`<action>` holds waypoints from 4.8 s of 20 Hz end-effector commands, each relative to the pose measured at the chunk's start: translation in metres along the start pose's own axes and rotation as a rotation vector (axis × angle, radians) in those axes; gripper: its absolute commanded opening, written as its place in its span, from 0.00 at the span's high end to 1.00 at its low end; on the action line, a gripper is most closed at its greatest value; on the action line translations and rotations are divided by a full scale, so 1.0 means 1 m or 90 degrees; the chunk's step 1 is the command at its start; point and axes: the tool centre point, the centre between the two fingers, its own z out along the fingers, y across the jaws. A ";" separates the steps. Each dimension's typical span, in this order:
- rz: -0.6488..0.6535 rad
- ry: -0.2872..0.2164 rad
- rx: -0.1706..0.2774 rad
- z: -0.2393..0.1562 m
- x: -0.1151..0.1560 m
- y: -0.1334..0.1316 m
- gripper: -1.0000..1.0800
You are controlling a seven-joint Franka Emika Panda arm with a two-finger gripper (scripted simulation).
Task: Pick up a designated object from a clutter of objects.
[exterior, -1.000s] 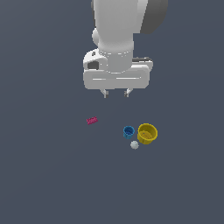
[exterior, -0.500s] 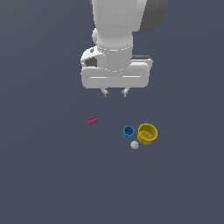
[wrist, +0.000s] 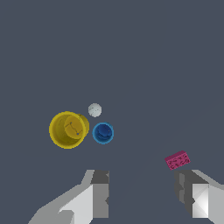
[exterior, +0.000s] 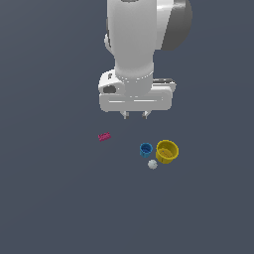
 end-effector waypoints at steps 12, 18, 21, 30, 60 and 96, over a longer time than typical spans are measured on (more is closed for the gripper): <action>0.107 -0.155 0.100 0.126 0.004 -0.053 0.38; 0.155 -0.221 0.135 0.177 -0.002 -0.075 0.38; 0.173 -0.244 0.147 0.194 -0.006 -0.083 0.38; 0.196 -0.275 0.161 0.217 -0.011 -0.092 0.38; 0.193 -0.269 0.163 0.230 -0.020 -0.100 1.00; 0.198 -0.274 0.160 -0.086 -0.014 0.070 1.00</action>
